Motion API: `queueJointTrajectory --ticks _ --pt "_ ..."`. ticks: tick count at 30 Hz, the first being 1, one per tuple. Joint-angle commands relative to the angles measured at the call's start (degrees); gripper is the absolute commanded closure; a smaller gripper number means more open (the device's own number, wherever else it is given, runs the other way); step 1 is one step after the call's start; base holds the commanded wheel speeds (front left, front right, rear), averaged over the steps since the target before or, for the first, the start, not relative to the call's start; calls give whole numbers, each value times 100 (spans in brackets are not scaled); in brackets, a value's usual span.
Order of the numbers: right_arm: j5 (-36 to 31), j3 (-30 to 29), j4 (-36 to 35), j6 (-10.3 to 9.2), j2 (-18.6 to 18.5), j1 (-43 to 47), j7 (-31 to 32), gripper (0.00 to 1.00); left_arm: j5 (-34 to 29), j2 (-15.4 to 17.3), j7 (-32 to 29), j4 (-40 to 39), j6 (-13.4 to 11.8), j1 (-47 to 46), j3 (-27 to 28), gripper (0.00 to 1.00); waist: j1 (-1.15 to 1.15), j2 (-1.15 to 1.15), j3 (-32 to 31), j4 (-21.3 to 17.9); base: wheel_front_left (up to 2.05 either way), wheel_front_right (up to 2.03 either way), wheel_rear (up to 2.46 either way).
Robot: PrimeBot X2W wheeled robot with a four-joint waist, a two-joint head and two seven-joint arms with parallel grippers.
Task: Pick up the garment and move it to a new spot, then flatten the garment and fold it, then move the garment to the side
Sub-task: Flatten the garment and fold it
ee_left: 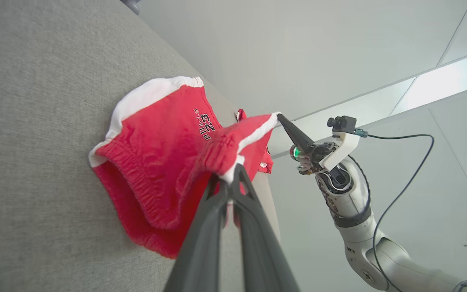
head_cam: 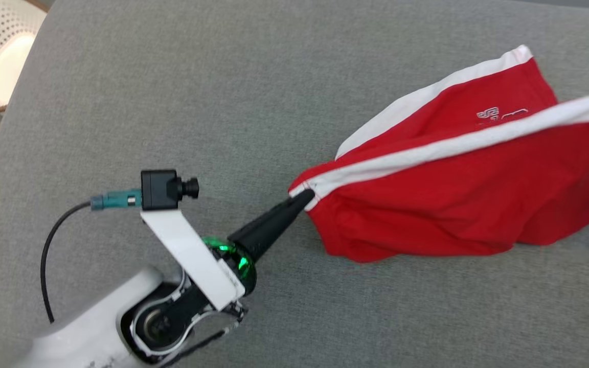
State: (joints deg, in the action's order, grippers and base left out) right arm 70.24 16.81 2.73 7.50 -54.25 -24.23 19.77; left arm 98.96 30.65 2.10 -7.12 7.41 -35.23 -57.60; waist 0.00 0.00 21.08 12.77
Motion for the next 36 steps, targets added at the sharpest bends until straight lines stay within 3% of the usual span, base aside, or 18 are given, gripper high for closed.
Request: queueJointTrajectory --ticks 1,11,19,20,21,22,23,24,28,33,36 --pt "-160 60 150 -3 137 -323 160 100 77 -81 -107 124 5 -106 146 100 0 0 171 168 0 0 0" --pt "-1338 751 1424 -3 996 -2463 935 100 -57 -746 -881 967 6 -370 1042 100 0 0 590 282 0 0 0" --pt "-1772 1229 2212 -3 1376 -3409 804 97 -441 -1159 -1156 1417 6 -562 1456 100 0 0 938 316 0 0 0" --pt "-1808 1296 2263 -3 1412 -3486 727 74 -478 -1205 -1163 1467 6 -555 1493 95 0 0 969 311 0 0 0" --pt "-1805 1326 2338 -3 1460 -3534 636 53 -536 -1237 -1172 1508 6 -549 1512 76 0 0 991 304 0 0 0" --pt "-1807 1365 2392 -3 1491 -3565 548 0 -575 -1265 -1165 1545 7 -548 1535 51 0 0 1005 298 0 0 0" --pt "-1826 1387 2420 -3 1495 -3590 421 0 -616 -1274 -1144 1607 6 -536 1563 4 0 0 1013 292 0 0 0" --pt "-1851 1397 2452 -3 1474 -3612 288 0 -687 -1284 -1097 1638 6 -531 1594 0 0 0 1017 286 0 0 0" --pt "-1757 1415 2360 -3 1291 -3350 -280 0 -1041 -1201 -793 1579 6 -367 1607 0 0 0 905 246 0 0 0" --pt "-1729 1437 2056 -3 976 -2530 -1000 0 -2476 -796 810 1816 6 75 1357 0 0 0 528 120 0 0 0" --pt "-1786 1433 1984 -3 943 -1918 -1319 0 -3193 -784 1259 2271 -63 417 1450 0 0 0 260 64 0 0 0"
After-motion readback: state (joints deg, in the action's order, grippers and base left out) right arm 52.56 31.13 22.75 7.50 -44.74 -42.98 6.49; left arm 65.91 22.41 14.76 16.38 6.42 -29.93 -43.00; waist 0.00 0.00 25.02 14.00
